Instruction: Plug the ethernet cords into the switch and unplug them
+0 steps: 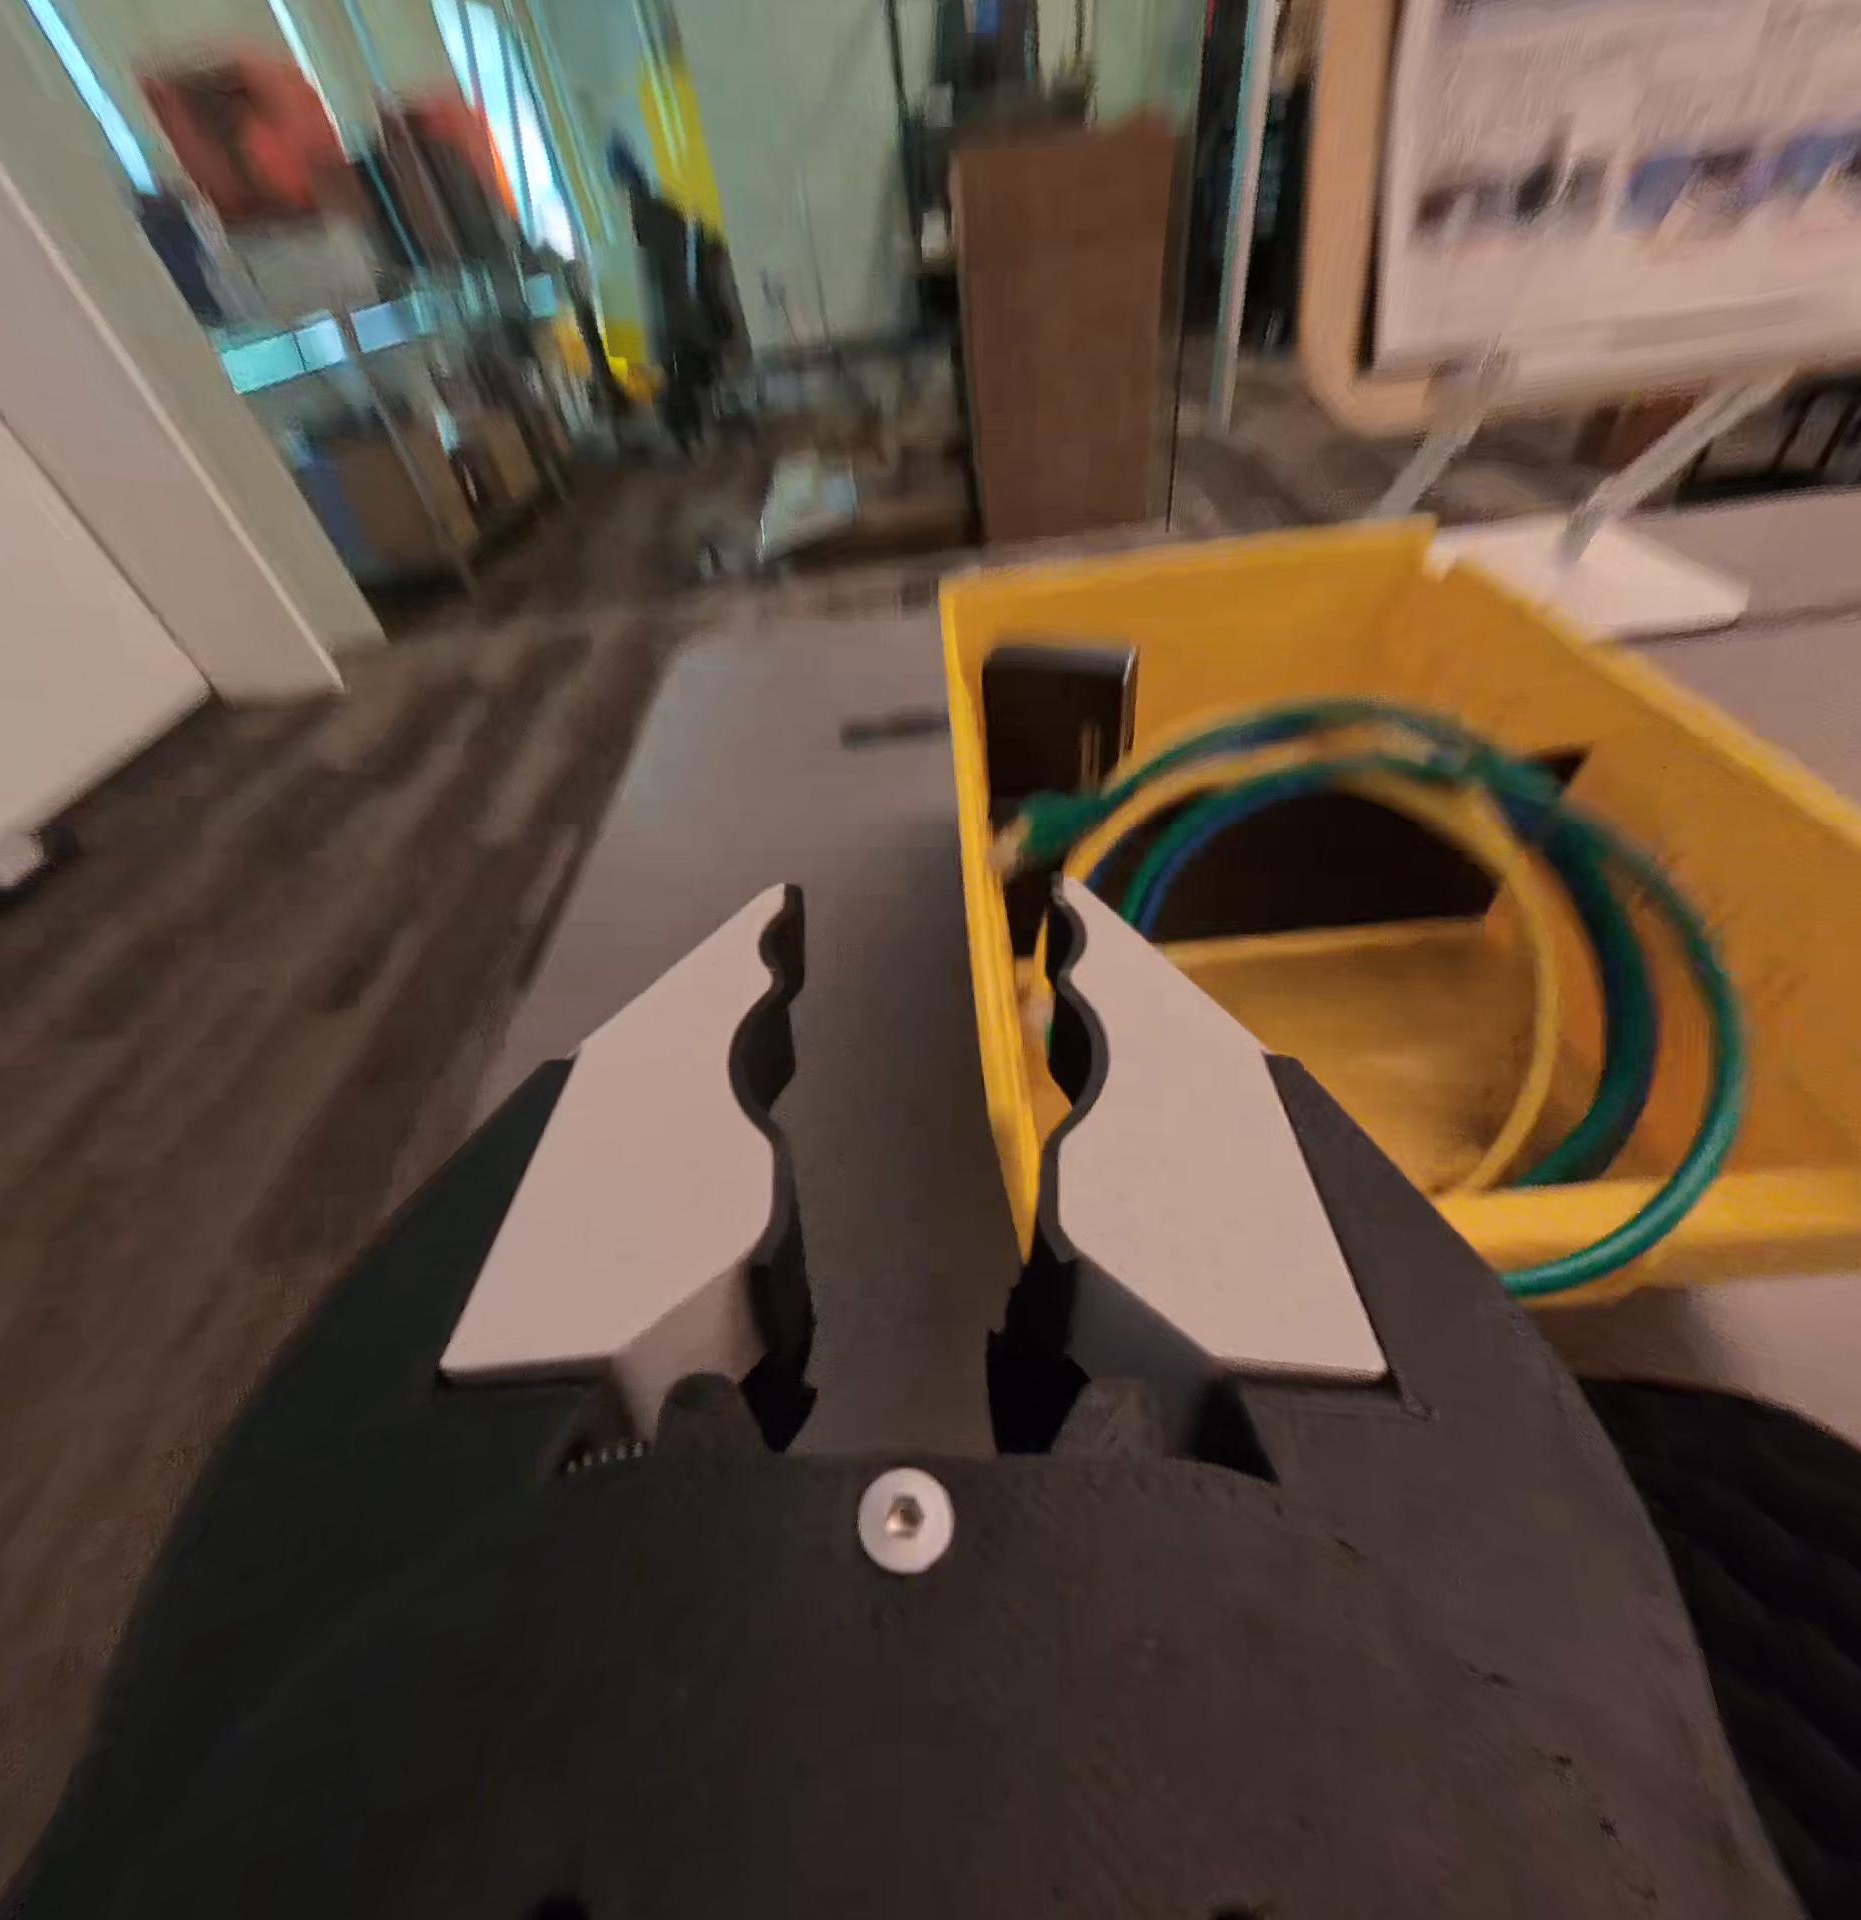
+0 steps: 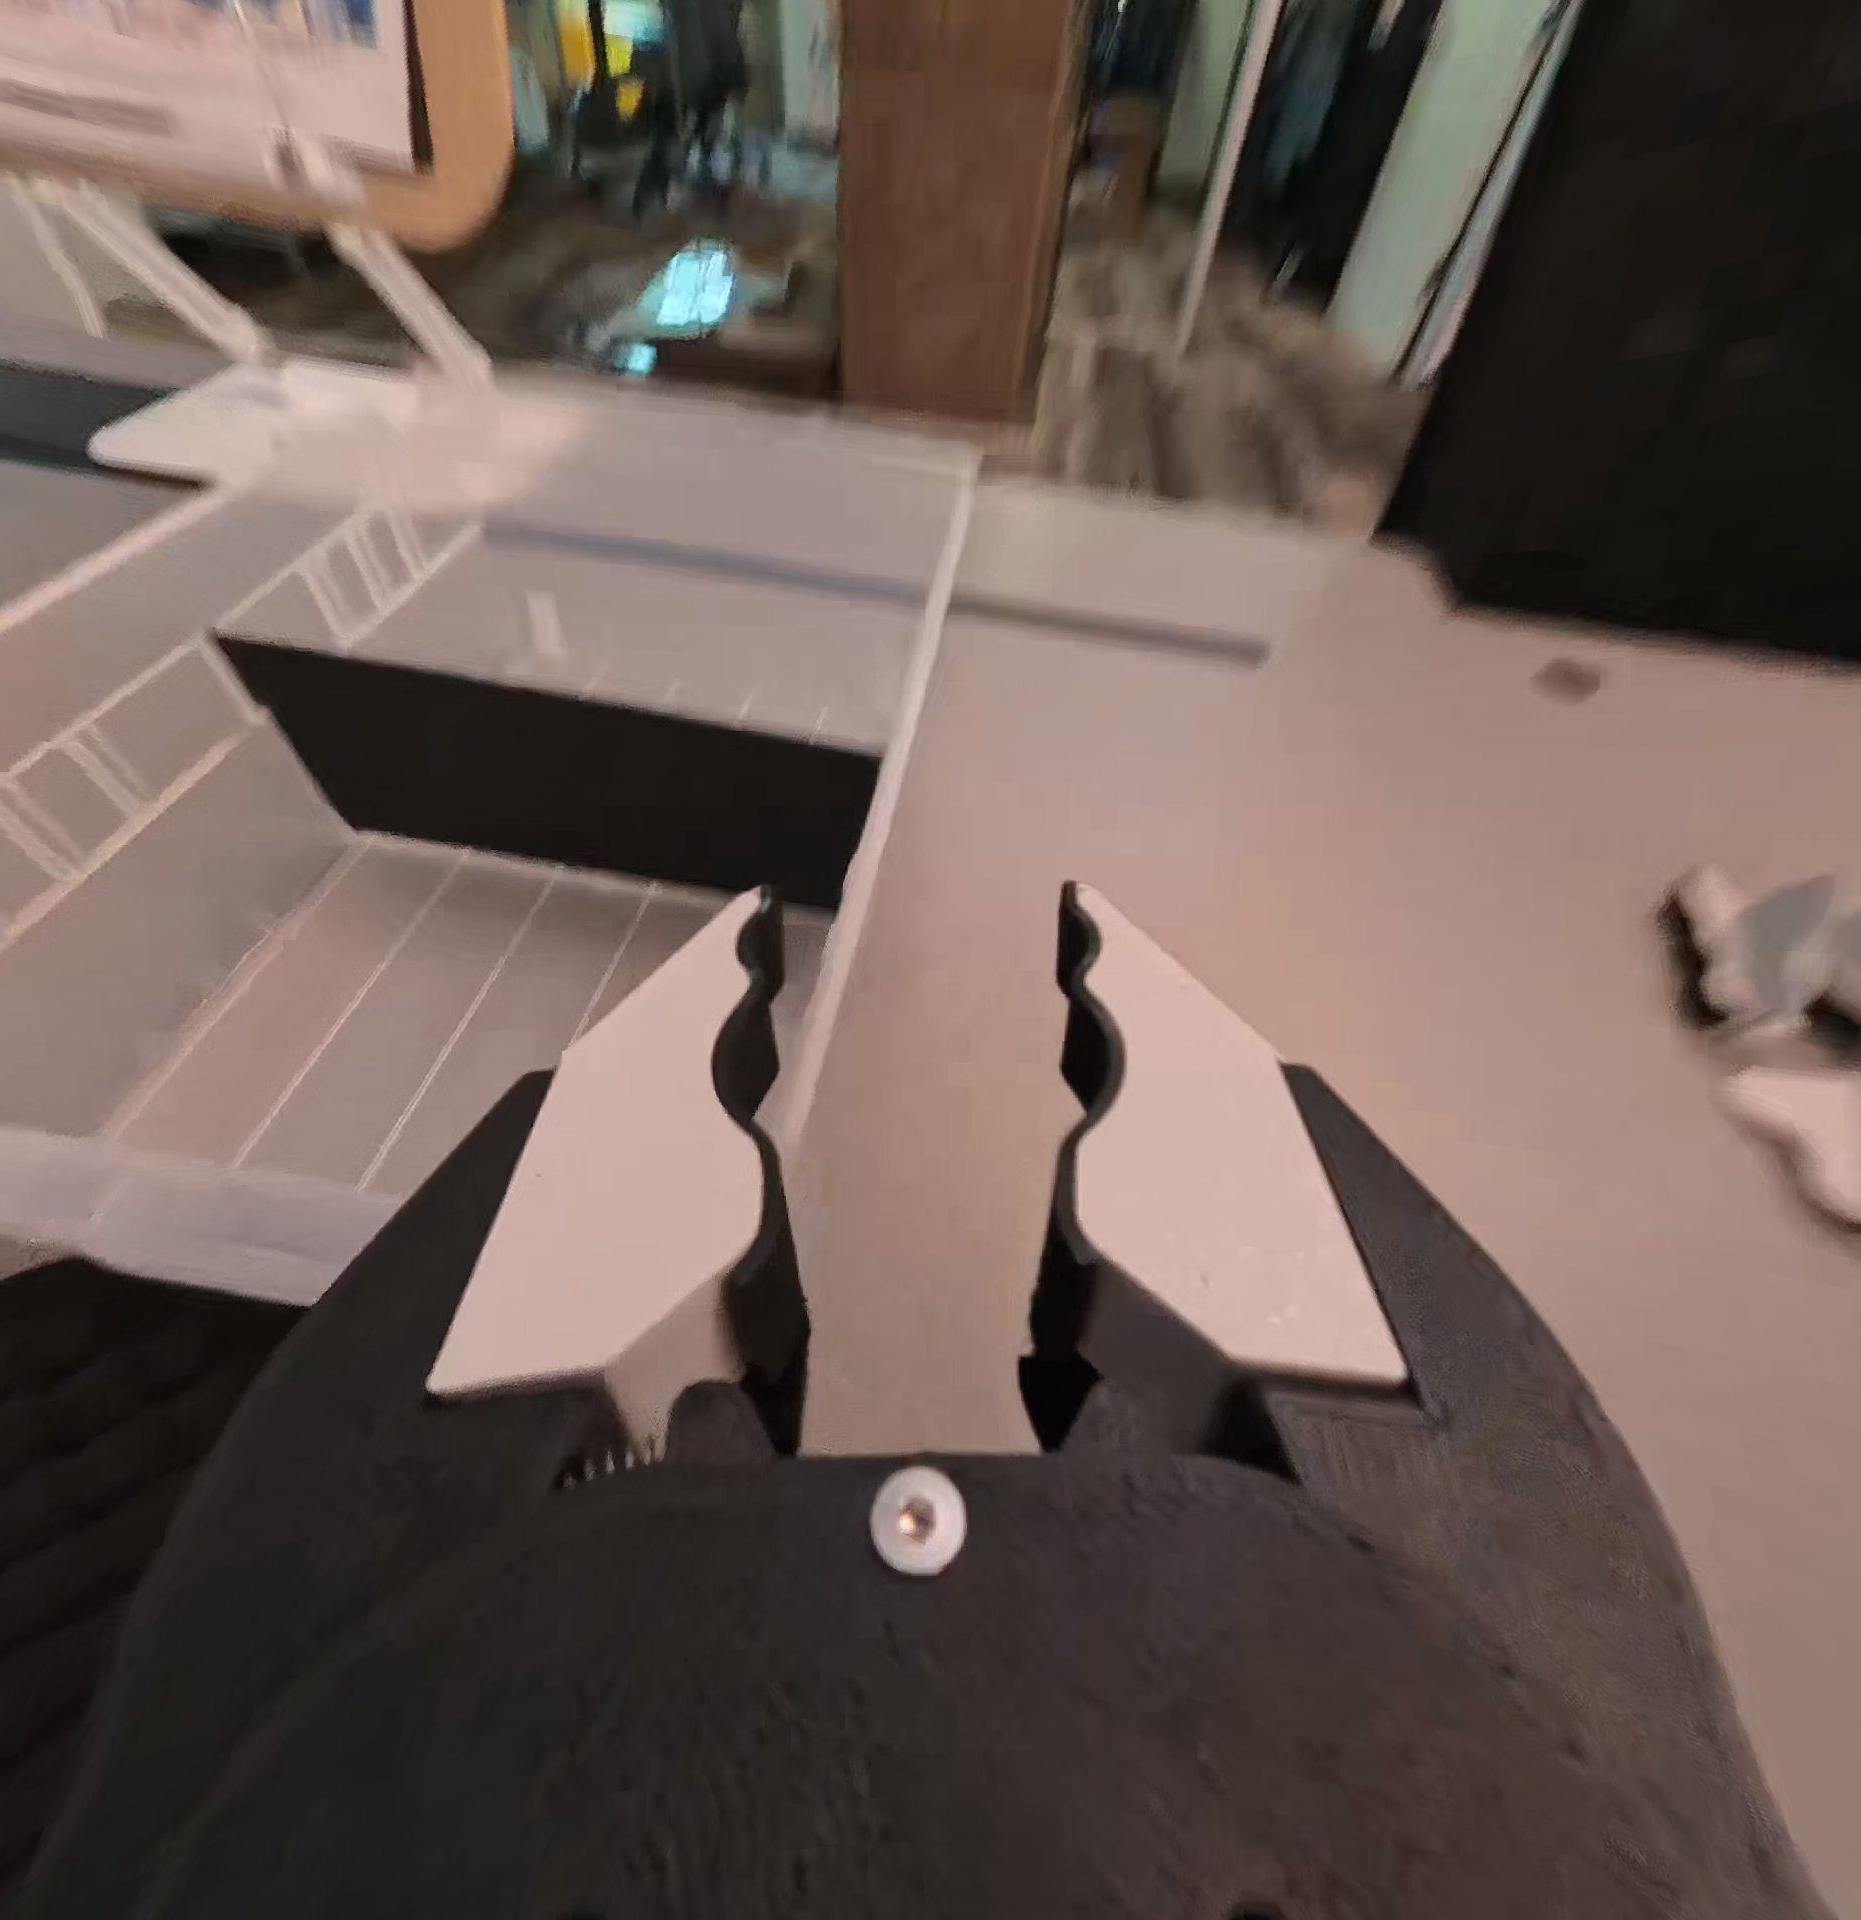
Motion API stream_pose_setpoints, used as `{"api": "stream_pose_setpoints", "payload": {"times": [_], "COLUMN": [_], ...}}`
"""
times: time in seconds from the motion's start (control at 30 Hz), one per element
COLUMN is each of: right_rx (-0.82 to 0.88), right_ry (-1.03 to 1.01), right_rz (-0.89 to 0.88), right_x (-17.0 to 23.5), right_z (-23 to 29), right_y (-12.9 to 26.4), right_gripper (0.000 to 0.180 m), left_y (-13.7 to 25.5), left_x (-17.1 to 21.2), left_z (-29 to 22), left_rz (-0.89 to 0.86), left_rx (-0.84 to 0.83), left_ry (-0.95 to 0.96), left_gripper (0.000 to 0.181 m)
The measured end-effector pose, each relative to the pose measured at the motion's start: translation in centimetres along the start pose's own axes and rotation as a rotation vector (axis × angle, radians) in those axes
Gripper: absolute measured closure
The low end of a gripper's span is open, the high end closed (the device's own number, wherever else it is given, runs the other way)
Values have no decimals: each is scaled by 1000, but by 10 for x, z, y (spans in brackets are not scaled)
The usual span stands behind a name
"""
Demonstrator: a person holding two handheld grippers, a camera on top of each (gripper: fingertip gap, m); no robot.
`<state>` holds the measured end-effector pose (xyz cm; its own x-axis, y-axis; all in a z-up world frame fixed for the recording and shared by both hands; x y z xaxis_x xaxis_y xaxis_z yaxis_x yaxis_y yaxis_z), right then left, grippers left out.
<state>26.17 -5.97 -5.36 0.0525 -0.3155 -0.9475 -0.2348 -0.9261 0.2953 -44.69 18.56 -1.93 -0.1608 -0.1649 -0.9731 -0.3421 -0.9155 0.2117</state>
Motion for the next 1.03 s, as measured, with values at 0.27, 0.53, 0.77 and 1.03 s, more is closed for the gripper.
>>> {"api": "stream_pose_setpoints", "payload": {"times": [0.27, 0.53, 0.77, 1.03], "right_rx": [-32, -340, -432, -601], "right_ry": [224, 196, 338, 172], "right_rz": [-439, -617, -559, -490], "right_x": [-162, -275, -289, -261], "right_z": [31, 120, 167, 186], "right_y": [54, 59, 16, -33], "right_gripper": [100, 97, 100, 114], "left_y": [18, -40, -72, -102], "left_x": [-150, -159, -58, -3], "left_z": [-65, -119, -118, -123], "left_rz": [-216, 132, 482, 646], "left_rx": [333, 301, 403, 575], "left_ry": [-139, -521, -753, -799], "left_gripper": [122, 138, 132, 135]}}
Point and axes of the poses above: each gripper's, where its closed fingertips meet, y back along the fingers, x out of its underside, z = x × y across the jaws, the point moved 1 cm from there along y, back along the fingers, and after that the axes turned 2 degrees about y, right-handed, at the moved point
